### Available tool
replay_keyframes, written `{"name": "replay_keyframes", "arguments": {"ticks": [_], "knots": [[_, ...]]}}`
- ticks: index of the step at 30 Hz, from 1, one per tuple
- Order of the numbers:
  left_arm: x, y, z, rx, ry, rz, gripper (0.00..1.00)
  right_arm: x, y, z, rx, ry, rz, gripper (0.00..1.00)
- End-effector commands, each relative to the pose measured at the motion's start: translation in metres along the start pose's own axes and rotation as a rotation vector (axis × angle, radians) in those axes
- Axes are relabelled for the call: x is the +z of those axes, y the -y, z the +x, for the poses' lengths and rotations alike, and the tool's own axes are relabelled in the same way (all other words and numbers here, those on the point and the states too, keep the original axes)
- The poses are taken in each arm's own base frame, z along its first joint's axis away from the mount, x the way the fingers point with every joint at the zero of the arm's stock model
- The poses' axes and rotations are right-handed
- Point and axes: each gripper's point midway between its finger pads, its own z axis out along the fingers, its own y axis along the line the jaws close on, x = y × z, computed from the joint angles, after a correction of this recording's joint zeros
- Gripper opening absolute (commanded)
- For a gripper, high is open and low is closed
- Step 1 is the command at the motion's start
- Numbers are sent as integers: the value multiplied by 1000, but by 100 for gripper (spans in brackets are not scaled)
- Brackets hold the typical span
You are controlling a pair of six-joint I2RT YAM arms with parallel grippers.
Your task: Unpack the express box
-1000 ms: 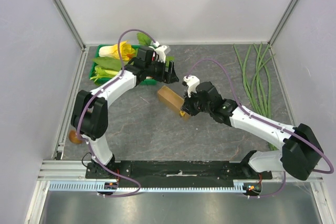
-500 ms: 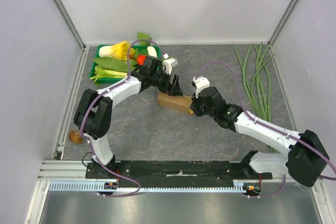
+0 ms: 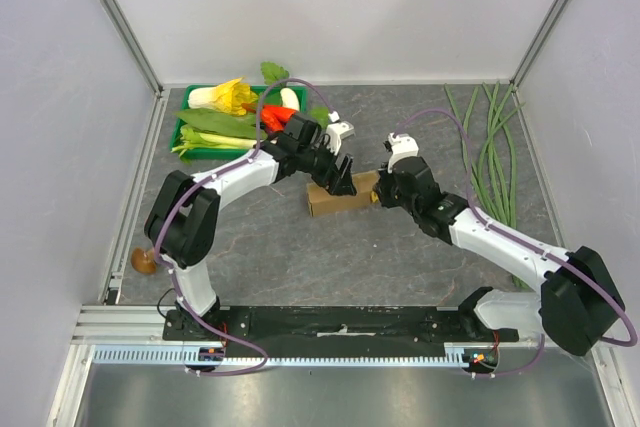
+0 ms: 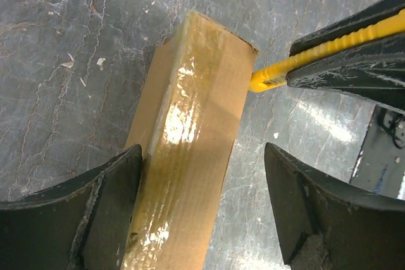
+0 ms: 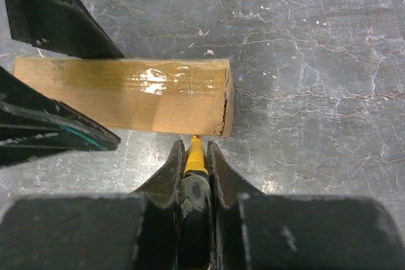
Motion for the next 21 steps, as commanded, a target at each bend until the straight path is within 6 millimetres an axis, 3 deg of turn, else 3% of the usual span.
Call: {"name": "replay_keyframes", "arguments": {"ticks": [1,9,14,17,21], "knots": [[4,-6,2,144,-25,-66,84,-7,-9,-25,55,87,-47,0],[11,-19,9,230,-103,-148,84,-23,5,-13,86,50,-28,0],[15,-21,18,302,-138,-171,83,-43,19,-31,129,111,7,0],[15,-23,25,330,-165,-184,77,-52,26,-46,143,163,29,0],[14,-24,32,367,-178,-189,62,-56,33,-60,164,206,64,0]]}}
